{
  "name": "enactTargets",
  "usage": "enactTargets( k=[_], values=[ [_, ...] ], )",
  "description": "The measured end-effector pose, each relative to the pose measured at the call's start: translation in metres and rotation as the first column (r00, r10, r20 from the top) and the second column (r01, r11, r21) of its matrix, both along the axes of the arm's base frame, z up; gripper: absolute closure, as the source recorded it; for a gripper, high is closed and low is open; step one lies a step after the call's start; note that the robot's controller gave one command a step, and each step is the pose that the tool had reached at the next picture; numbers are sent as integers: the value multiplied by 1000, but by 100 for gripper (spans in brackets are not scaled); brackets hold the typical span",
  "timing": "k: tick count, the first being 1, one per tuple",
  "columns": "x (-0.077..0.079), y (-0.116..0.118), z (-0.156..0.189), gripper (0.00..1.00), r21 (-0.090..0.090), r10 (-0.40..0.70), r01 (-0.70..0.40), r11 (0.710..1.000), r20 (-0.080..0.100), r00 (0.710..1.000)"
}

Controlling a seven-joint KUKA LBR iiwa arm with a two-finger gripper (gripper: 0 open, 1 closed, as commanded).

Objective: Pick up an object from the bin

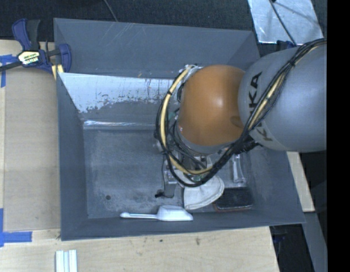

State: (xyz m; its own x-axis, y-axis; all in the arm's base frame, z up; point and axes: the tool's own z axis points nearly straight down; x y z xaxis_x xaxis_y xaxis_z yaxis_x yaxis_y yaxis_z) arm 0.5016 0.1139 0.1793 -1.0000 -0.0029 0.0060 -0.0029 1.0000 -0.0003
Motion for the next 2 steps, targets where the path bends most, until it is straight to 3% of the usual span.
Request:
enactTargets(
  k=[1,2],
  values=[
    [2,0,5,0,1,-2,2,1000,8,1000],
    [11,-51,-25,0,2,15,-15,1000,11,1000]
  ],
)
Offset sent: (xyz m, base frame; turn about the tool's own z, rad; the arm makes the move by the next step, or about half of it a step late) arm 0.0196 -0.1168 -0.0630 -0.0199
